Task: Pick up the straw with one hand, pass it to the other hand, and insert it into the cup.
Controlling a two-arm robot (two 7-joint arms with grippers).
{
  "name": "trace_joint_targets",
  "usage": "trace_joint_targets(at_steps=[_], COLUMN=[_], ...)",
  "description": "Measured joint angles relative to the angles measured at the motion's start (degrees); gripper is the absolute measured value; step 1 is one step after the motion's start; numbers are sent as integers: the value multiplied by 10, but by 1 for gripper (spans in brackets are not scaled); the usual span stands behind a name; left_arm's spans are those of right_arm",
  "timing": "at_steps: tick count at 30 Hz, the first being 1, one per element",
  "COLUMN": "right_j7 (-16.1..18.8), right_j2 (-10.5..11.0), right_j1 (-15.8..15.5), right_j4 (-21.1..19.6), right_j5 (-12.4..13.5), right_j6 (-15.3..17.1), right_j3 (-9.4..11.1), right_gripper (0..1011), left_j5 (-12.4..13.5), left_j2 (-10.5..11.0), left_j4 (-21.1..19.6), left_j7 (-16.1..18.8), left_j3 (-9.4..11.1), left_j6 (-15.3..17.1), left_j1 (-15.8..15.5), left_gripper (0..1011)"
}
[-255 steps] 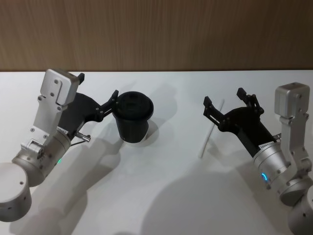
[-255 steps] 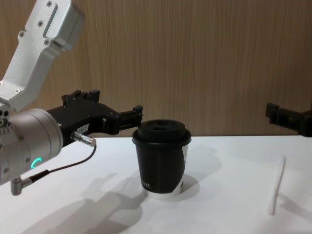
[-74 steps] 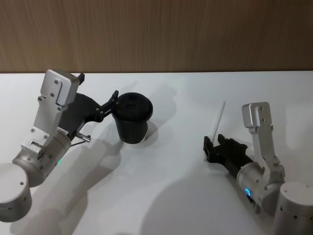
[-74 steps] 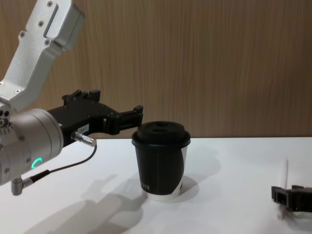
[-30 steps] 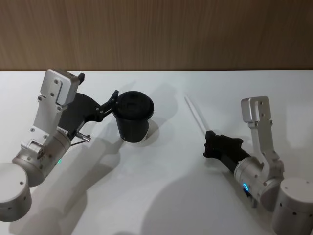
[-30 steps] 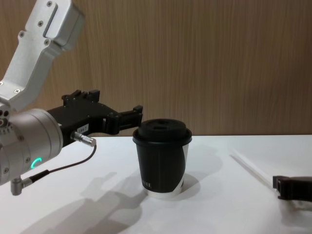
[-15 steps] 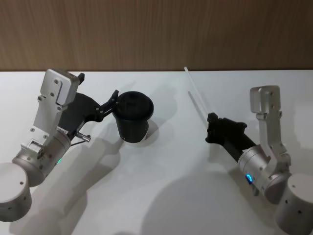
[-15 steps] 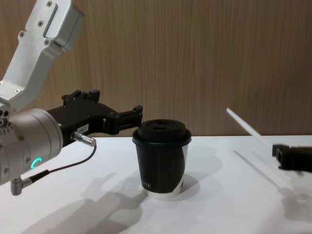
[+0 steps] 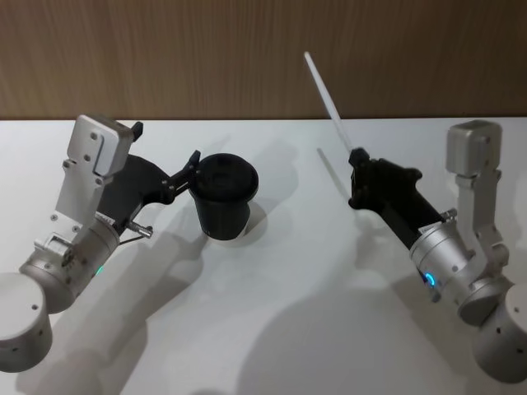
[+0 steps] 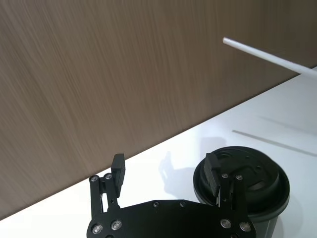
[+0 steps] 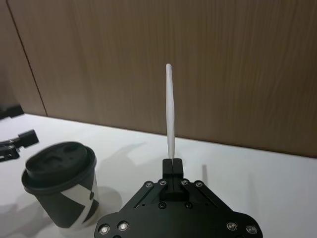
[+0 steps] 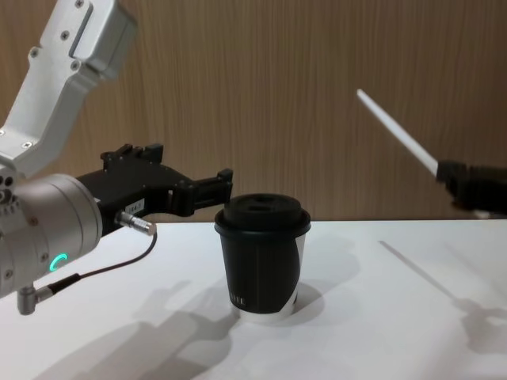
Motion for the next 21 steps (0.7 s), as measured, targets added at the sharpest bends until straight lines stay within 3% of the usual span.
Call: trace_joint_targets(at_steps=[9,21], right_j7=[42,115], right_j2=[8,15], right_j1=[9,25], right_j4=[-3,-11], right_j5=[25,78], right_j6=[-64,-153], right_j3=[1,-5], right_gripper=[0,0], left_j5=[-25,-109], left_j2=[6,16], left_j4=[-17,-52], left_j7=[-31,-118], left_j3=[-8,-31], left_j6=[-3,-10], left_j1=[3,11], left_gripper=[1003,1003])
